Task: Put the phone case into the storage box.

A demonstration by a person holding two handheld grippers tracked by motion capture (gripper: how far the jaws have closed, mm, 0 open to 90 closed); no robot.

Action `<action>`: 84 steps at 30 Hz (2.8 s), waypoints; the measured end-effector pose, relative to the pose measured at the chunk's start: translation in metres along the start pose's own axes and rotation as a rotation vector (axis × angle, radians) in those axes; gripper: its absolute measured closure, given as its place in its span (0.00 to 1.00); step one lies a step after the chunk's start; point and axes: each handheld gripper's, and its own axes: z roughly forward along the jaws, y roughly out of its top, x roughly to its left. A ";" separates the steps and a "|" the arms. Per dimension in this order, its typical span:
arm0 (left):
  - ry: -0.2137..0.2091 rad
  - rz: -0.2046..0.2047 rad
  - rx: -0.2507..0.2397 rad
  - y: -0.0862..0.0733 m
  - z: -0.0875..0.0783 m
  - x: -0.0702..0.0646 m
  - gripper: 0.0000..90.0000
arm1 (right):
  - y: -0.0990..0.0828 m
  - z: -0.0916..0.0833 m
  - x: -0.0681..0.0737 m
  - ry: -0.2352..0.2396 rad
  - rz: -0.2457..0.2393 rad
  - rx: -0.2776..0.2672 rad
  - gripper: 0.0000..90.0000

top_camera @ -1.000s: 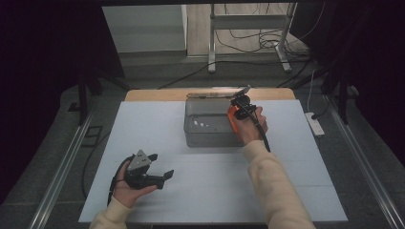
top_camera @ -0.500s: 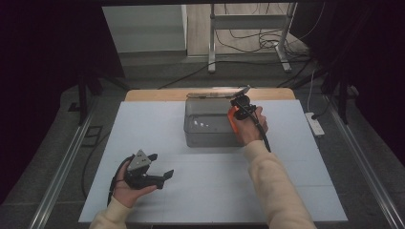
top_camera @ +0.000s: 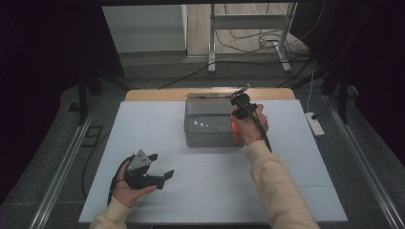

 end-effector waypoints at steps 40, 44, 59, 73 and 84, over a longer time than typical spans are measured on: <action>0.012 -0.014 0.002 -0.002 -0.002 0.004 0.13 | -0.025 -0.062 -0.014 0.331 -0.083 -0.202 0.36; 0.021 -0.020 0.004 -0.005 -0.004 0.004 0.13 | -0.033 -0.065 -0.016 0.350 -0.092 -0.218 0.33; 0.027 -0.028 -0.001 -0.006 -0.006 0.004 0.13 | -0.074 -0.086 -0.026 0.459 -0.120 -0.330 0.26; 0.018 -0.010 -0.001 -0.001 0.000 0.004 0.13 | -0.119 -0.097 -0.036 0.524 -0.151 -0.450 0.22; 0.023 -0.011 0.008 -0.002 0.001 0.003 0.13 | -0.170 -0.096 -0.054 0.524 -0.124 -0.494 0.22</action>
